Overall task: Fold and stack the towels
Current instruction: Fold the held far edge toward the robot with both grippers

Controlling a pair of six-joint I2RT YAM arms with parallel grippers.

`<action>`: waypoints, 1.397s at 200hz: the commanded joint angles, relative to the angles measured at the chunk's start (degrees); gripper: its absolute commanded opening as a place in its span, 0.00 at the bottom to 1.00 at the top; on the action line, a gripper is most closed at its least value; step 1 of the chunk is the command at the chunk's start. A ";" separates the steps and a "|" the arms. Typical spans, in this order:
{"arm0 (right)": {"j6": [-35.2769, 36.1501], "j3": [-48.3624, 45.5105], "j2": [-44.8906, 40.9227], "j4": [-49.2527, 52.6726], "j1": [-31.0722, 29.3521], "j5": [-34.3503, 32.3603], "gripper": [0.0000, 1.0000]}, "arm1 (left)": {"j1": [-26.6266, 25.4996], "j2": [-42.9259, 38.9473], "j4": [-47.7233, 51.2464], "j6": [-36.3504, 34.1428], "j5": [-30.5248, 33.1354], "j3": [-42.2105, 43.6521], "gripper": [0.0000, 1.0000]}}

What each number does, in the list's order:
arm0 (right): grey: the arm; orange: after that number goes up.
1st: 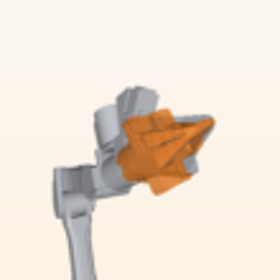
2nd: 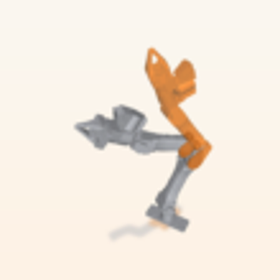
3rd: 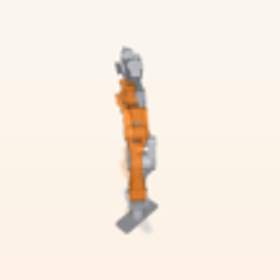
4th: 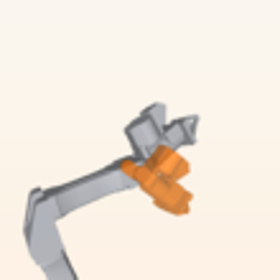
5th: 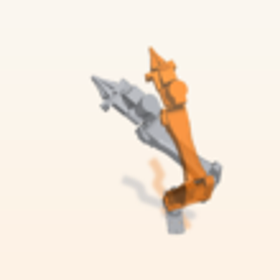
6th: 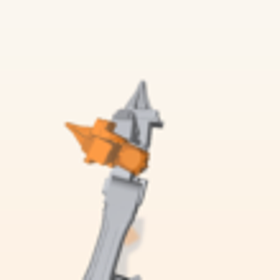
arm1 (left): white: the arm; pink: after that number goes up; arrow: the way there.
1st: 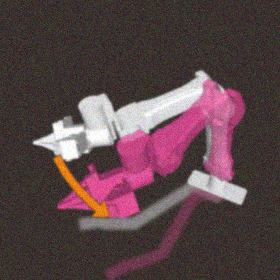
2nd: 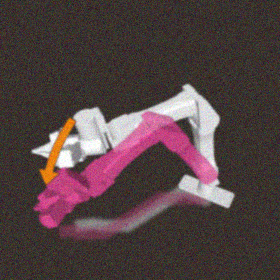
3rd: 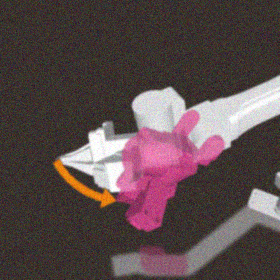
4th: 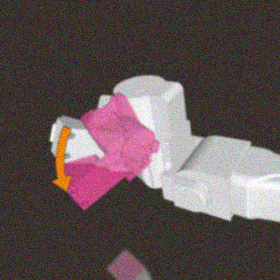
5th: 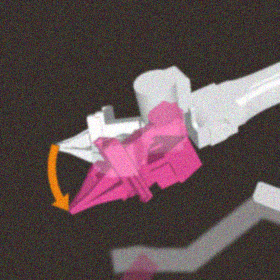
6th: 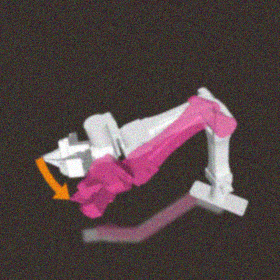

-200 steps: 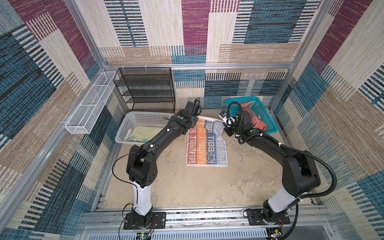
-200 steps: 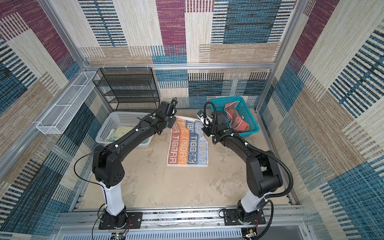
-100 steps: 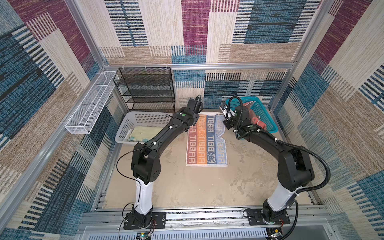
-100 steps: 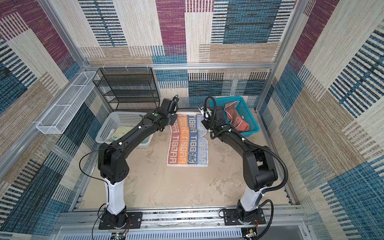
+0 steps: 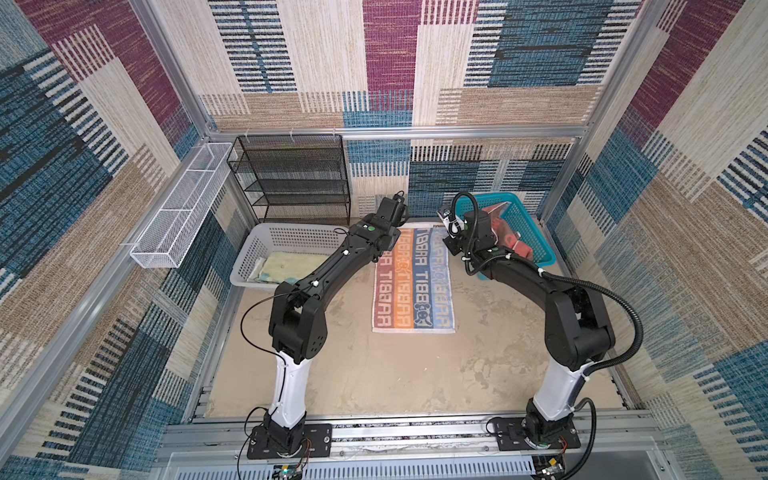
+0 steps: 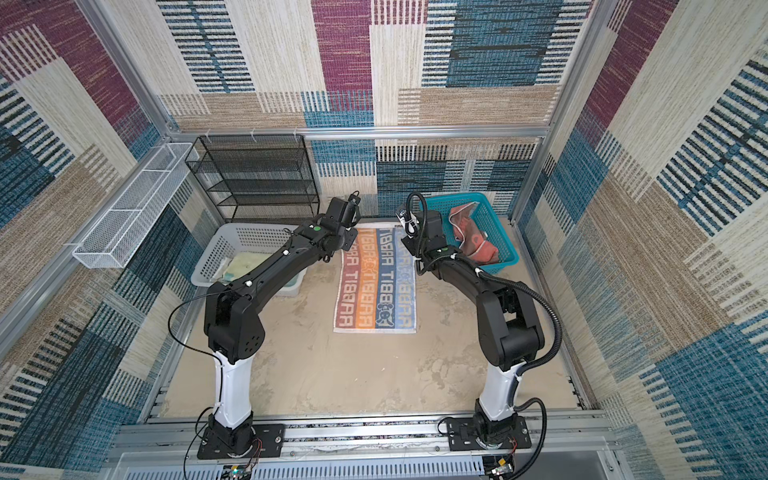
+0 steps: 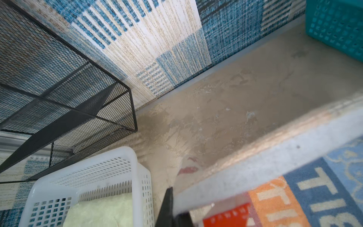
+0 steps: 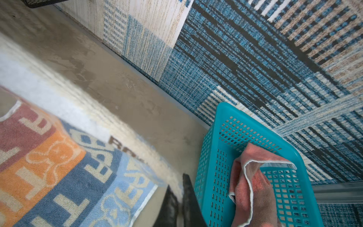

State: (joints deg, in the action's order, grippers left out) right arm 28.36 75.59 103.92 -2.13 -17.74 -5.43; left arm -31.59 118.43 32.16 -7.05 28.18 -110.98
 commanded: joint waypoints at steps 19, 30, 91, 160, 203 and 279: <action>-4.62 -5.11 -4.71 4.45 0.52 -7.44 0.00 | 0.35 -3.85 3.22 3.78 6.24 5.98 0.00; -6.64 -6.43 -6.04 6.42 0.59 -7.03 0.00 | 0.05 -5.18 4.28 5.32 5.72 7.85 0.00; -19.73 -15.87 -13.22 16.44 0.16 -1.90 0.00 | -2.19 -11.83 9.93 14.65 2.34 17.90 0.00; -30.52 -27.82 -23.26 20.02 -3.50 6.73 0.00 | -5.45 -15.70 15.65 20.63 1.52 24.67 0.00; -34.44 -31.69 -23.97 20.50 -6.30 10.53 0.00 | -7.11 -16.14 15.87 24.02 1.51 28.78 0.00; -39.27 -37.69 -21.70 17.33 -6.43 17.57 0.06 | -10.27 -12.37 12.08 26.12 2.21 33.72 0.00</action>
State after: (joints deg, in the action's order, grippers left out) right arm -8.16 39.20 81.73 12.53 -24.43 13.39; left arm -41.65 105.54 42.37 16.84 23.29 -78.67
